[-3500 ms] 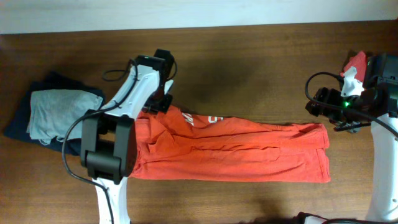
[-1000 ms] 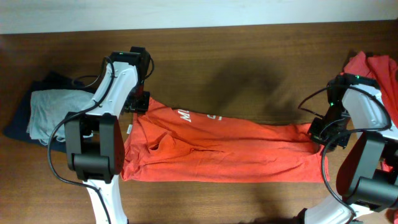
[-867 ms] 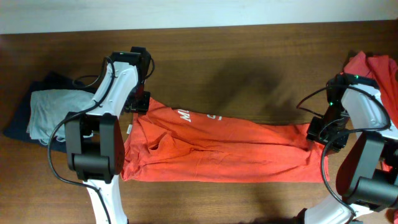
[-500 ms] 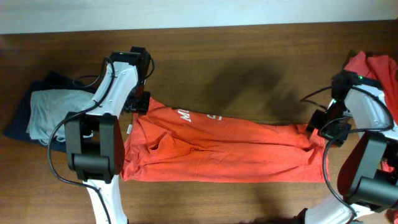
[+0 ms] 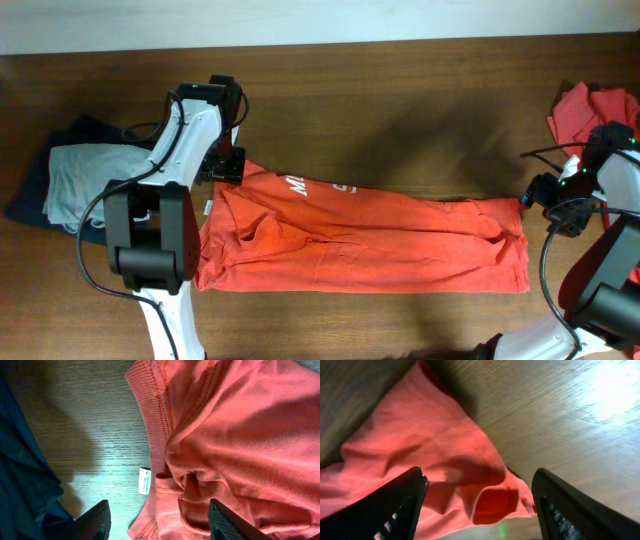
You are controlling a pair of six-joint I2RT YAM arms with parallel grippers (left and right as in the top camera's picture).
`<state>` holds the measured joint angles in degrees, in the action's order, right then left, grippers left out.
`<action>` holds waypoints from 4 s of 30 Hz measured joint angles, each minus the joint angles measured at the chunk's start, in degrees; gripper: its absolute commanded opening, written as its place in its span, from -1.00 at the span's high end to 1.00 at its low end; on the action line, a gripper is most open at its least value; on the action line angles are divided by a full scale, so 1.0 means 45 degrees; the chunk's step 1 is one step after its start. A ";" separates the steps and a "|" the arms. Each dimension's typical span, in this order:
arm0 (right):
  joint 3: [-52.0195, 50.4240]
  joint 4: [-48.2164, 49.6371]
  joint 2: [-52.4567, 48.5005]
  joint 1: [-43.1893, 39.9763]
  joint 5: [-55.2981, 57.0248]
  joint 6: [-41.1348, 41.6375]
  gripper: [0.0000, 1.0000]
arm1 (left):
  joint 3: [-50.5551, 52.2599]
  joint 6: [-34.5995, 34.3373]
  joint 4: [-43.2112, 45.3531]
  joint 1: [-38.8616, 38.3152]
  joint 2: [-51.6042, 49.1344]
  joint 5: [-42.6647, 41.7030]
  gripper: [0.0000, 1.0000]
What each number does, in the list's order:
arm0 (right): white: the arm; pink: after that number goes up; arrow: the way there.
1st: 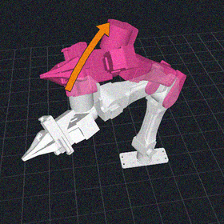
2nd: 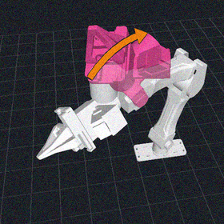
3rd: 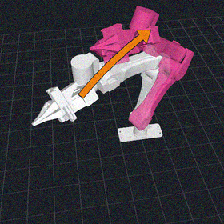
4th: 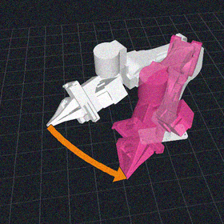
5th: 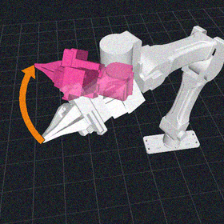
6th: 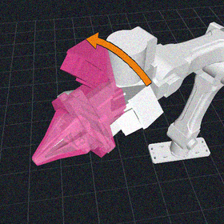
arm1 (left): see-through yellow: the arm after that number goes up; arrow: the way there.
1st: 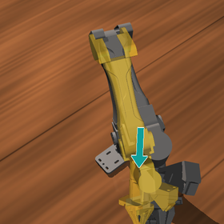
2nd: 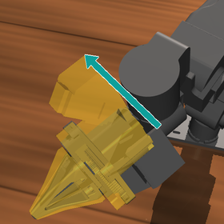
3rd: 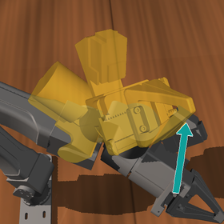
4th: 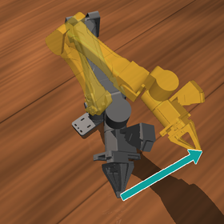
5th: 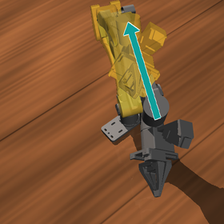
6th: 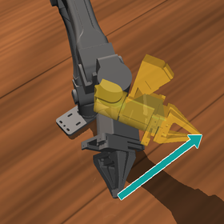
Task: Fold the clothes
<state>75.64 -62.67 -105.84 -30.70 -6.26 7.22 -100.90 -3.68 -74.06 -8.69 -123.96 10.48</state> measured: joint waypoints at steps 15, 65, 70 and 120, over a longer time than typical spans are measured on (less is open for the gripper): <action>-0.0053 -0.2637 -0.1098 0.1069 -0.0656 -0.0398 0.76 | 0.0000 0.0005 -0.0180 0.0034 0.0000 -0.0466 -0.35; -0.0063 0.0729 -0.1112 0.3016 0.0102 -0.0971 -0.45 | 0.0000 0.0053 0.0214 0.0034 0.0000 -0.0962 -0.63; -0.0063 0.1039 -0.1112 0.2764 0.1122 -0.0520 -0.47 | 0.0287 0.0053 0.1287 0.0034 0.0000 -0.1341 -0.63; -0.0423 0.4993 -0.1637 0.1219 -0.1841 0.0685 0.74 | 0.2929 0.0146 0.3871 0.1107 0.0335 -0.2195 0.97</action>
<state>73.73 -40.21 -113.21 -25.21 -14.55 10.31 -87.72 -3.03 -56.64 -3.70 -122.45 0.60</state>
